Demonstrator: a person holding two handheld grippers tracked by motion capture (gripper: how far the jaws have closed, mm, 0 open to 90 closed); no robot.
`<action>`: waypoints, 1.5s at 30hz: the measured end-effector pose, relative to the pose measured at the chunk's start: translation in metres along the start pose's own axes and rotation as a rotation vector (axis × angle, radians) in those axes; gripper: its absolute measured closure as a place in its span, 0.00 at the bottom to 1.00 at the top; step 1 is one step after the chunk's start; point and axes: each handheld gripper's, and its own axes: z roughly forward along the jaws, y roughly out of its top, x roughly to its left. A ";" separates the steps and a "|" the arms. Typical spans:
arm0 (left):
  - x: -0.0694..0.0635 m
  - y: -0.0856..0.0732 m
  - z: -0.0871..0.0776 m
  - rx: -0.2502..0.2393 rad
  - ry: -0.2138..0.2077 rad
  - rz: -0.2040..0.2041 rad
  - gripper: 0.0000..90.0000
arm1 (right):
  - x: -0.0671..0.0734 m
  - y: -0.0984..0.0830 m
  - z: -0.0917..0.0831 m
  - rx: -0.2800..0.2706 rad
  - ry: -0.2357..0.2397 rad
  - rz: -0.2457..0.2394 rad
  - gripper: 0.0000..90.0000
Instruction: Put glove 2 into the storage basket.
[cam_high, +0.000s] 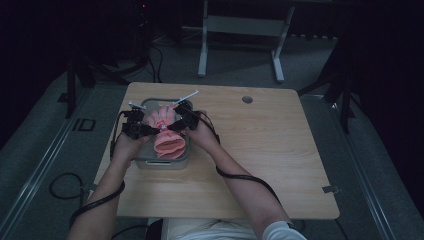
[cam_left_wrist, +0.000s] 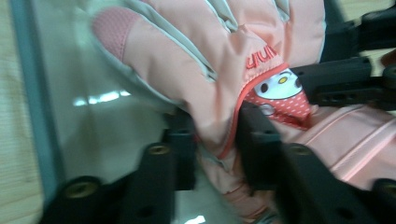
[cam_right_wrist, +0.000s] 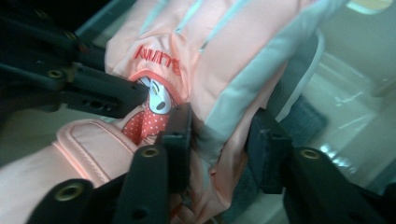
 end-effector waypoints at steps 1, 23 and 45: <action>-0.002 0.001 0.000 0.003 0.024 0.008 0.67 | -0.001 0.000 0.001 0.000 0.001 0.005 0.64; 0.001 0.007 -0.010 -0.059 0.086 0.023 0.48 | -0.007 0.009 -0.013 -0.050 0.012 0.028 0.56; -0.001 0.011 -0.024 -0.093 0.090 0.050 0.48 | 0.001 0.010 -0.021 -0.078 0.031 0.009 0.58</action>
